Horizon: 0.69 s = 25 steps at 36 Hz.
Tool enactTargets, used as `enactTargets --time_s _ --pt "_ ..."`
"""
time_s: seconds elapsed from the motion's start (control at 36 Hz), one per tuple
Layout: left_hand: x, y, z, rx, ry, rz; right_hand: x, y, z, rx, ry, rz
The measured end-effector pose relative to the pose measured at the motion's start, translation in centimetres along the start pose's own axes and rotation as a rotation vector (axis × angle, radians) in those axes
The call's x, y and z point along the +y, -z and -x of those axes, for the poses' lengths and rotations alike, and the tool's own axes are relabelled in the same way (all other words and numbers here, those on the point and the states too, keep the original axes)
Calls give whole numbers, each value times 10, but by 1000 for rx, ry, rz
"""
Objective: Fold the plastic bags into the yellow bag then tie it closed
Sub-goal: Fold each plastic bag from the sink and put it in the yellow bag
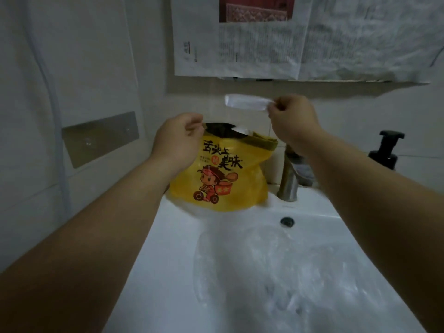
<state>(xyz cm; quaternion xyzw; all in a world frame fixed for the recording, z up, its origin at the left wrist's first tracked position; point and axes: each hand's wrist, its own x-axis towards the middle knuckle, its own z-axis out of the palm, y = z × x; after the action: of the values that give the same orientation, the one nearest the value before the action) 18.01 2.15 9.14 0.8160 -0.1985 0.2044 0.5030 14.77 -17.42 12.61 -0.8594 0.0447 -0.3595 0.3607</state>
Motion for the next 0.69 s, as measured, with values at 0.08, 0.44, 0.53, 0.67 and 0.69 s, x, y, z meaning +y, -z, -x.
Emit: enactTargets --time_s 0.08,0.44,0.53,0.67,0.69 --pt "-5 -2 -11 18 7 -3 0 -11 -21 -61 23 113" --pt "-27 -1 -28 -108 60 -96 -14 -63 -42 -619 73 540" --pt "-32 -5 -29 -151 30 -190 -13 -67 -46 -610 91 545" --pt "-36 -8 -38 -92 14 -178 -15 -65 -46 -584 166 681" --pt "-35 -9 -40 -74 7 -165 -14 -64 -47 -589 185 710"
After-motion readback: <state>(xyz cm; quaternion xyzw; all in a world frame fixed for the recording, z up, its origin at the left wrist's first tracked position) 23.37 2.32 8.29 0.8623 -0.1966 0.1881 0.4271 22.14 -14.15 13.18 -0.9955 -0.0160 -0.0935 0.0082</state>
